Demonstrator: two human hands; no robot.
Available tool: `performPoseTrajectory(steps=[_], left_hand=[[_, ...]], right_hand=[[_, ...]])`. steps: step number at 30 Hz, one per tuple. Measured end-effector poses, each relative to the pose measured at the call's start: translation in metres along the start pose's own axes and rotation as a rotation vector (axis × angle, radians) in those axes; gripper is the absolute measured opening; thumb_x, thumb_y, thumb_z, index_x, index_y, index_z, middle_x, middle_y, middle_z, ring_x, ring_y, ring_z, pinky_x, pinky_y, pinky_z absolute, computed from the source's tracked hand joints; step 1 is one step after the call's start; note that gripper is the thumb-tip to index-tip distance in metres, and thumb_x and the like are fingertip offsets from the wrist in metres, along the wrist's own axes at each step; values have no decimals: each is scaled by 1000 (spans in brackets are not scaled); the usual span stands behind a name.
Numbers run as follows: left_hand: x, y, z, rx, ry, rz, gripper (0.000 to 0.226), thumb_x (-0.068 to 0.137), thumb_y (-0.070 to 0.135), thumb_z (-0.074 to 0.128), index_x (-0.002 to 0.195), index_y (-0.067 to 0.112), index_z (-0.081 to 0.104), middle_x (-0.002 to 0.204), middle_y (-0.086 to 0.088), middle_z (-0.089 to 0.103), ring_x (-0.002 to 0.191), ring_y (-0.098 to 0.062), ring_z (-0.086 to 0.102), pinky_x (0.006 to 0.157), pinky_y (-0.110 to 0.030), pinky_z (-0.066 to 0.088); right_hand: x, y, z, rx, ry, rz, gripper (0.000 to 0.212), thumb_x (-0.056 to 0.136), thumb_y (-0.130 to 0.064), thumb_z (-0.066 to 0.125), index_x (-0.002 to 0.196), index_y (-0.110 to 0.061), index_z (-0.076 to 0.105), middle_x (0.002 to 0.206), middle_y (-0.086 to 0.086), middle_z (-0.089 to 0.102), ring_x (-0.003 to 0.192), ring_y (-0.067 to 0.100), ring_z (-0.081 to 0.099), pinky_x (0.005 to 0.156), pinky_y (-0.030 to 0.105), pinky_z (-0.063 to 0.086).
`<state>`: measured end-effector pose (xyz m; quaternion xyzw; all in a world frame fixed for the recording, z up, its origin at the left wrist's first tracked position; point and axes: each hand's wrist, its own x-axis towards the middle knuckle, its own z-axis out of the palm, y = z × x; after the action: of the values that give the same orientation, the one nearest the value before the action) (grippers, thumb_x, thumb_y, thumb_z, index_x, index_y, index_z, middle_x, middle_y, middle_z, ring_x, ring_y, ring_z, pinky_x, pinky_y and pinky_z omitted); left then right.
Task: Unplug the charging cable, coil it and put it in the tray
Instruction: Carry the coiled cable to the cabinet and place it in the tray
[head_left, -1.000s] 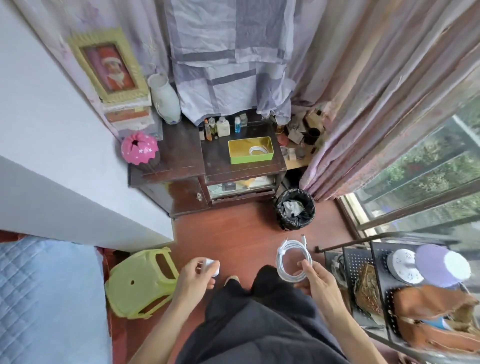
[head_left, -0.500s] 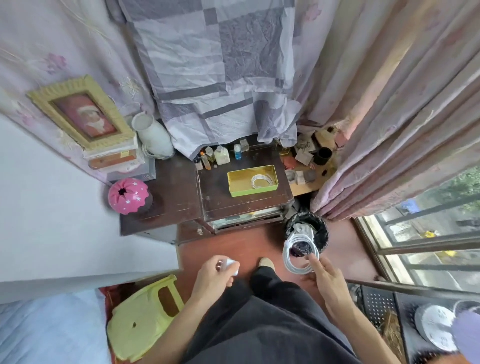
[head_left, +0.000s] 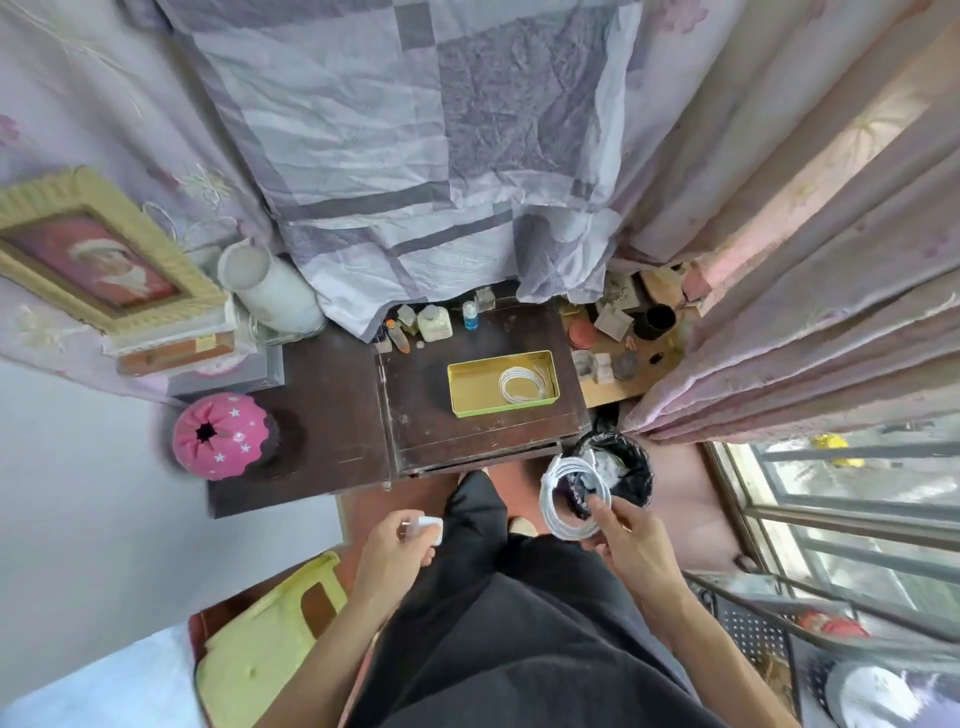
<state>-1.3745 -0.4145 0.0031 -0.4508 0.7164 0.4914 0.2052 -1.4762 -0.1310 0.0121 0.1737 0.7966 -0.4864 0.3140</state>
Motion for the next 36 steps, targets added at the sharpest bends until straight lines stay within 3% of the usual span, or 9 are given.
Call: performPoseTrajectory(steps=[2,5,7,10,15,20,25,30,36], left_hand=[[22,13,-4,20,-17,-2,21,93,35,71,111,27,63,98,7,71,79,-9,73,67,-17,58],[50,37,-4,69,-30,-14,24,89,41,70,109,31,61,97,11,71,77,-5,73,60,-13,51],[63,54,0,92,-38,-29,24,88,46,70,106,34,60,97,13,69,76,-3,72,58,-13,48],[91,74,15,94,-19,-43,22,82,50,67,95,35,59,90,14,73,65,5,70,58,-17,46],[151,97,49,65,10,-104,31,70,58,62,92,36,59,77,18,72,75,-2,73,66,-28,52],[184,98,78,6,10,-86,28,80,48,64,101,30,63,86,17,71,70,9,71,60,-17,44],[196,83,89,-25,21,-90,19,83,42,70,97,31,63,88,14,73,69,5,73,50,-4,45],[201,74,91,-5,55,-103,25,82,43,72,101,28,65,84,15,71,68,2,73,61,-17,57],[210,71,95,68,80,-99,24,77,52,69,94,36,63,88,15,70,80,-8,71,75,-35,62]], right_hand=[[17,-9,6,-84,31,-18,32,104,-35,64,80,-17,73,62,-2,77,52,2,69,59,19,50],[40,-22,15,-114,42,-2,14,102,-31,69,103,-18,71,72,0,81,61,9,78,72,39,60],[54,-31,21,-98,60,36,23,101,-31,71,116,-15,66,76,2,83,67,14,80,78,45,62],[95,-38,29,-149,86,70,24,100,-32,71,116,-14,69,68,-9,80,59,-5,72,70,34,57],[192,-35,53,-215,72,78,25,101,-34,67,115,-12,70,77,-4,77,50,-2,69,63,32,54],[286,-33,75,-301,55,51,35,99,-42,65,123,-15,67,105,6,80,93,27,77,86,41,58],[349,-25,102,-437,55,72,31,100,-33,65,119,-9,71,107,12,80,102,32,75,88,39,59],[368,-17,121,-484,78,123,22,97,-27,72,103,-6,77,92,15,83,92,33,80,82,43,64],[374,-17,134,-611,156,100,24,95,-21,76,114,-7,77,109,18,80,102,38,75,81,39,57]])
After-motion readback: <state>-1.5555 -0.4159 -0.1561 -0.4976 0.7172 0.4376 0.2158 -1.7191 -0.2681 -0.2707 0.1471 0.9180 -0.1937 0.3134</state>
